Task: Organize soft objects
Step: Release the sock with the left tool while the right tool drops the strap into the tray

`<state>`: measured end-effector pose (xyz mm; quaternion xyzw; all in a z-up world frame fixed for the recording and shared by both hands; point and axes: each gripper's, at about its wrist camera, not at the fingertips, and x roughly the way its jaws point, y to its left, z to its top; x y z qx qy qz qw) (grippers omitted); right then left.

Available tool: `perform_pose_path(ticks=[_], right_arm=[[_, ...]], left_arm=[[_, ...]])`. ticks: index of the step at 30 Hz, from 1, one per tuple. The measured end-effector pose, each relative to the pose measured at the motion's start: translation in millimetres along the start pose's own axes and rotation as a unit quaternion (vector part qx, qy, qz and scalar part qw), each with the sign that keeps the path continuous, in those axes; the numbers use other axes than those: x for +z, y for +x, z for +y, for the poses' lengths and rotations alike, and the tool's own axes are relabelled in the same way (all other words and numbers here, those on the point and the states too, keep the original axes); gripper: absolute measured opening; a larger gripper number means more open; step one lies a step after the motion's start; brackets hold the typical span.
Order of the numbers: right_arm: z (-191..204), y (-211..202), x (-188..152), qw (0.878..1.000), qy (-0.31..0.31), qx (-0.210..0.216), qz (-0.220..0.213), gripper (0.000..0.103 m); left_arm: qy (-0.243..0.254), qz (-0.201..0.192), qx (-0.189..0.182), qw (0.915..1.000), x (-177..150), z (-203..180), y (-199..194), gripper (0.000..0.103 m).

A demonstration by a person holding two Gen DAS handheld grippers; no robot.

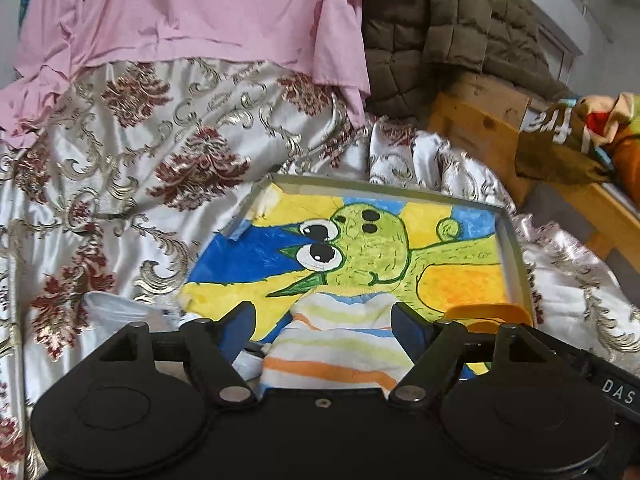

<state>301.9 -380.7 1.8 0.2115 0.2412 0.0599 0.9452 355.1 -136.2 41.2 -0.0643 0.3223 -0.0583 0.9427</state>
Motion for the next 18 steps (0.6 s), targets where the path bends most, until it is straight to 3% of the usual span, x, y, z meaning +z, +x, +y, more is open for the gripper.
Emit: perform_pose_path(ticks=[9,18], right_arm=[[31,-63,-8,0.996,-0.035,0.013,-0.076,0.102],[78,-128,-45,0.988,-0.096,0.024,-0.121,0.103]], left_arm=[[0.007,-0.082,-0.005,0.9966,-19,16,-81,0.087],[0.023,-0.14,0.002,0.9899,-58,36,-160,0.098]])
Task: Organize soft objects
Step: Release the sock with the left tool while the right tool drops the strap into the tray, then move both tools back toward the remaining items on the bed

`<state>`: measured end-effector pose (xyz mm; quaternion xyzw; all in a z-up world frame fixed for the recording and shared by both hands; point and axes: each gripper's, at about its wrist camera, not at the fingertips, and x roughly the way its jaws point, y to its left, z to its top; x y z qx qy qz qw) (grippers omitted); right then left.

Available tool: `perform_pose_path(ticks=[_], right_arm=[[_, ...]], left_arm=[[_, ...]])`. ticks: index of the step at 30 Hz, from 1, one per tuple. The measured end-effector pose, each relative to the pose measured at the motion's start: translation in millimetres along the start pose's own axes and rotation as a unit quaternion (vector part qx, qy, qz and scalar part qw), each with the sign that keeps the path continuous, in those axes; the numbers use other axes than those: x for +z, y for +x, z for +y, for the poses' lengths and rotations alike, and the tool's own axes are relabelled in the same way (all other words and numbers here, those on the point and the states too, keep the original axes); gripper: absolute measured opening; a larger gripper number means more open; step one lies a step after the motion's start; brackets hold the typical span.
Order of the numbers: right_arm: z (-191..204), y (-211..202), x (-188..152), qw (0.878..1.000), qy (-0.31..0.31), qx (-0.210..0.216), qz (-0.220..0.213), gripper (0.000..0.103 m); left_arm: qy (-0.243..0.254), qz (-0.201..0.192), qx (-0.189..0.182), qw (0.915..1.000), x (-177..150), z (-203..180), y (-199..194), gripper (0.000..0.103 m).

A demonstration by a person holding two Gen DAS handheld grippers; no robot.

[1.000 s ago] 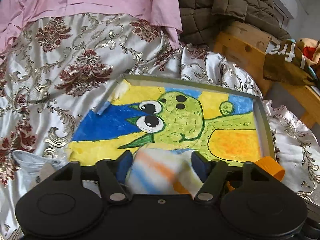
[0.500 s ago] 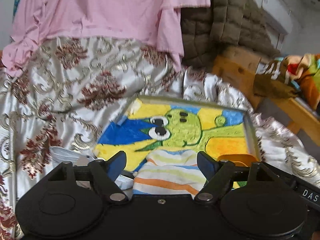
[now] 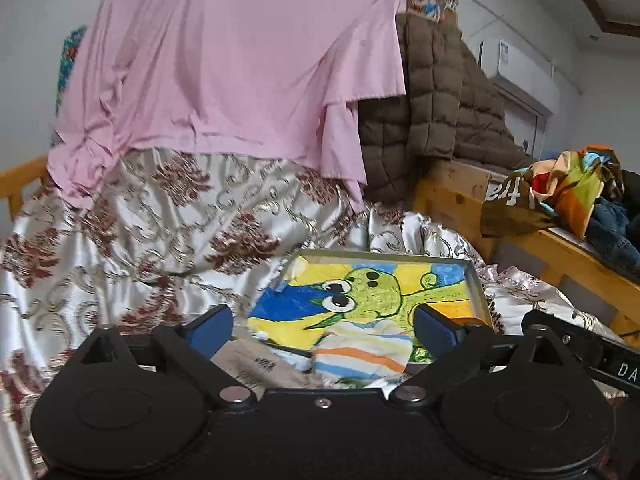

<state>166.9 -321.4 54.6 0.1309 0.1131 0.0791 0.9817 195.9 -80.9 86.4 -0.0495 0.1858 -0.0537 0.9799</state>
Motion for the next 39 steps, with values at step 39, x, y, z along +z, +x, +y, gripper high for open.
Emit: perform_pose_path(ticks=[39], right_arm=[[83,-43,-122,0.98,-0.117,-0.086,0.139,0.103]], left_arm=[[0.088,0.044,0.017,0.995,-129,77,-75,0.102]])
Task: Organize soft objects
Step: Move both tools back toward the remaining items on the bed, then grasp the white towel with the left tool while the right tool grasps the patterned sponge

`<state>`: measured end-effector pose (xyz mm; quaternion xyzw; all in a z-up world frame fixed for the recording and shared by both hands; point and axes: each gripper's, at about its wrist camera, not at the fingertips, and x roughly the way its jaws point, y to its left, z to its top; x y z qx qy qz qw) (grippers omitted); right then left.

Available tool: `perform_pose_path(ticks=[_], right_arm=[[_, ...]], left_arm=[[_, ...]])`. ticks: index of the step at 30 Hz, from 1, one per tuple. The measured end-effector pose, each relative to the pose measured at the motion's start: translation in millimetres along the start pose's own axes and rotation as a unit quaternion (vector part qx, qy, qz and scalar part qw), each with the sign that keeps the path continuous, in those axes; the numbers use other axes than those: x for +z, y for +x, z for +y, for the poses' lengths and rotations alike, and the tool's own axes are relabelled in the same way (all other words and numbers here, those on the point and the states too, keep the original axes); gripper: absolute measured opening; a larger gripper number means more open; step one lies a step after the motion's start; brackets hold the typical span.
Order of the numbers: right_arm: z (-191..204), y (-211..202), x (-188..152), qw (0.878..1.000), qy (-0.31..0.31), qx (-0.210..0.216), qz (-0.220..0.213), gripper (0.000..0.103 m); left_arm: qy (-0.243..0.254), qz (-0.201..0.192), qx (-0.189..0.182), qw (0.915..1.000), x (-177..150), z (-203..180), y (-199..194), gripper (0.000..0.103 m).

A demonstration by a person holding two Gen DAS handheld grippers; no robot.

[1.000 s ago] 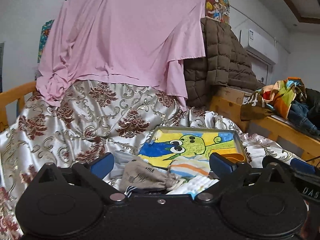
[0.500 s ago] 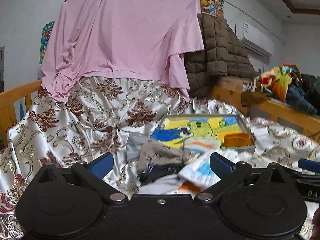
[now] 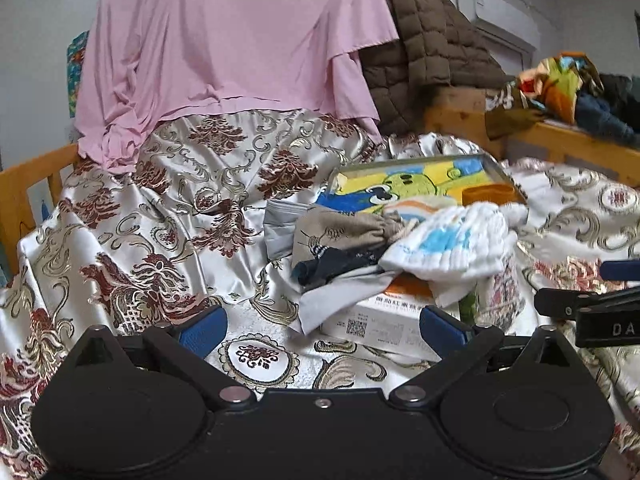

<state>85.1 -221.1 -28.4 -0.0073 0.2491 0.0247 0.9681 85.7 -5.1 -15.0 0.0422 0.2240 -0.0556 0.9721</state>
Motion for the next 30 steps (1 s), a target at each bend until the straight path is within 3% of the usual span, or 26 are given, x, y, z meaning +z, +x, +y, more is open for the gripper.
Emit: perform_pose_path(ticks=[13,18,30], right_arm=[[0,24,-5,0.998,-0.004,-0.011,0.061,0.103],[0,31,-4,0.997,-0.002,-0.017,0.073,0.103],[-4,38,-4,0.996,0.003,-0.024,0.09,0.103]], left_arm=[[0.047,0.024,0.017,0.9985,-7,-11,19,0.102],[0.077,0.031,0.02,0.9964,-9,-15,27,0.102],[0.095,0.03,0.003,0.9951,4,-16,49,0.102]])
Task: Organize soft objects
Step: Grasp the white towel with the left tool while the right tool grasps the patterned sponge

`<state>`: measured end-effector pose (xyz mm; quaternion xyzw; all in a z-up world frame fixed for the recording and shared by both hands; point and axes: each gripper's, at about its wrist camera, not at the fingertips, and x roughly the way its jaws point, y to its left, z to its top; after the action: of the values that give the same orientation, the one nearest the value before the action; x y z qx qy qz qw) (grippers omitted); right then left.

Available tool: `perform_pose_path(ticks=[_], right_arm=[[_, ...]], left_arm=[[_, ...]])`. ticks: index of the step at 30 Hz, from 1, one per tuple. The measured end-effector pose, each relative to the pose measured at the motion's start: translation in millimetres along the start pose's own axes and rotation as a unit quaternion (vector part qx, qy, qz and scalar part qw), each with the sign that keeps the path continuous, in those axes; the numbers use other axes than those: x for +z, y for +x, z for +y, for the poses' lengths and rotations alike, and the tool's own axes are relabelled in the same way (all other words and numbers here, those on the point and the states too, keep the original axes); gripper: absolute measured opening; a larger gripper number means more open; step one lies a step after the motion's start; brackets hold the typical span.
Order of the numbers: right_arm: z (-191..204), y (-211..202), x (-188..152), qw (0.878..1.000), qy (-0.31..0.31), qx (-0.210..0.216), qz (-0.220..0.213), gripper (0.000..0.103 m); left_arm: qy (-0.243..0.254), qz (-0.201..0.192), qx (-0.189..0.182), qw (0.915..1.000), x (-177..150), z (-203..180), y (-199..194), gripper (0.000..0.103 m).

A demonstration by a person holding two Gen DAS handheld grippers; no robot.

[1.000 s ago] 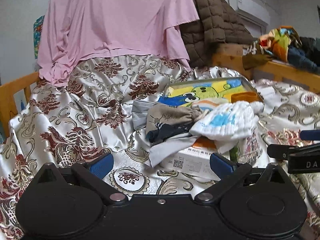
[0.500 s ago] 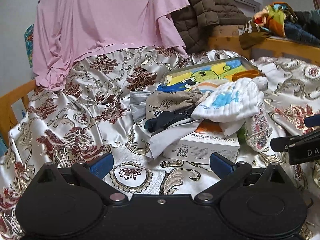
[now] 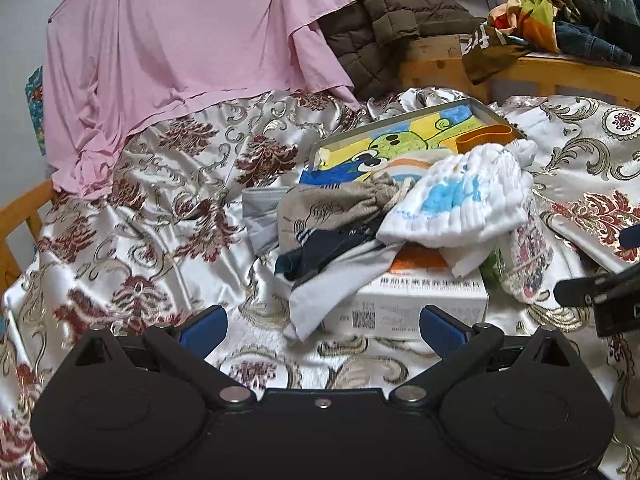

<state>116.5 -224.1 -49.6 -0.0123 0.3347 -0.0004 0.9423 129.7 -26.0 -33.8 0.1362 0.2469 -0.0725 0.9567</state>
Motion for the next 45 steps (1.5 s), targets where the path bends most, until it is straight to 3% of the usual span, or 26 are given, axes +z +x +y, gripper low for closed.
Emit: perform_pose_path(ticks=[11,17,22,27,34,35,41,45], right_arm=[[8,15,11,0.994,-0.109,0.007,-0.009,0.103],[8,27,13,0.985,-0.167,0.043,-0.012,0.103],[14,37,12,0.975,-0.208,0.074,-0.018,0.102],[21,48,8,0.965,-0.247,0.082,-0.022,0.091],[18,56,9,0.967,-0.239,0.084,-0.021,0.075],[19,56,9,0.966,-0.241,0.086,-0.019,0.069],[22,56,8,0.963,-0.256,0.082,-0.016,0.06],[18,56,11,0.966,-0.246,0.084,-0.007,0.059]], left_arm=[[0.115,-0.031,-0.018,0.9927,25,-16,23,0.102],[0.179,-0.046,-0.057,0.9812,32,-31,34,0.1],[0.238,-0.056,-0.087,0.9658,32,-42,42,0.097],[0.271,-0.075,-0.102,0.9543,36,-50,49,0.094],[0.295,-0.087,-0.133,0.9423,40,-60,60,0.09],[0.297,-0.088,-0.135,0.9413,41,-62,61,0.089],[0.308,-0.094,-0.141,0.936,45,-69,71,0.073],[0.307,-0.092,-0.145,0.9361,49,-69,73,0.047]])
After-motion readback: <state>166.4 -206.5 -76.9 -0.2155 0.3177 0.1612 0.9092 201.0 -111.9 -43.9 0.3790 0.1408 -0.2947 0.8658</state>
